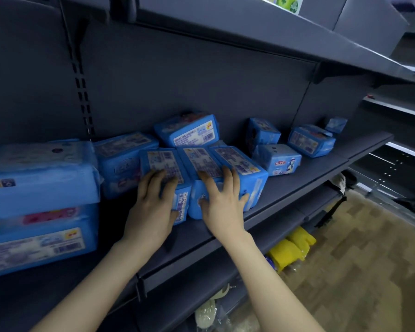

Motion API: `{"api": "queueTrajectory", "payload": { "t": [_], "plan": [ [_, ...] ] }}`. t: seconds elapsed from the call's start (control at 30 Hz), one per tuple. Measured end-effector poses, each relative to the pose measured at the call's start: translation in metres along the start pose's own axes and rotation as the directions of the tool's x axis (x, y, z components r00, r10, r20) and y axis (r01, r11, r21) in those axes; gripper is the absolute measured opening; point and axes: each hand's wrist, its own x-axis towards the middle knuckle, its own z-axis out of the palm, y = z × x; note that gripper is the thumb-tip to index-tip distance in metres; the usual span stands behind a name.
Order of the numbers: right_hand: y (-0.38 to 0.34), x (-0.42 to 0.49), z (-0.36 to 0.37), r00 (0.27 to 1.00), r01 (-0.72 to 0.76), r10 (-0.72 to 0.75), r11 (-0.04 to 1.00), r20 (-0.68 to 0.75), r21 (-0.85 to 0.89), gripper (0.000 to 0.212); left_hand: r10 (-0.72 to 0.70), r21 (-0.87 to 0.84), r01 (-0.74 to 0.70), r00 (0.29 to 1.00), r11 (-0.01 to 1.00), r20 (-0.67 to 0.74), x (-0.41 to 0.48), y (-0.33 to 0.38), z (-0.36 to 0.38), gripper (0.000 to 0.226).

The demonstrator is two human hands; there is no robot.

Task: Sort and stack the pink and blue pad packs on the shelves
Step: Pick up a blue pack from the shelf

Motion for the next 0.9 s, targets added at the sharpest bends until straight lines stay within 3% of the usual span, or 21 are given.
{"api": "queueTrajectory", "payload": {
  "t": [0.17,0.33,0.6,0.73,0.9],
  "plan": [
    [0.017,0.013,-0.002,0.988,-0.017,0.018,1.0,0.152,-0.009,0.06,-0.031,0.031,0.031,1.0,0.999,-0.005,0.012,0.009,0.014,0.083],
    [0.03,0.025,-0.004,0.987,-0.04,0.038,0.999,0.158,0.01,0.057,-0.031,0.028,0.031,1.0,0.999,-0.001,0.023,0.014,0.026,0.083],
    [0.027,0.032,-0.018,0.972,-0.152,0.163,0.985,0.168,-0.078,0.058,-0.06,-0.108,0.087,0.971,0.99,0.23,0.037,0.032,0.013,0.074],
    [-0.001,0.014,-0.027,0.987,-0.049,0.055,0.998,0.148,-0.045,0.06,-0.079,-0.1,0.106,0.968,0.989,0.239,0.021,0.032,-0.01,0.075],
    [-0.054,-0.016,-0.025,0.989,0.143,-0.146,0.982,0.015,0.126,0.062,-0.056,-0.09,0.061,0.997,0.994,0.057,-0.031,0.016,-0.049,0.071]
  ]
}}
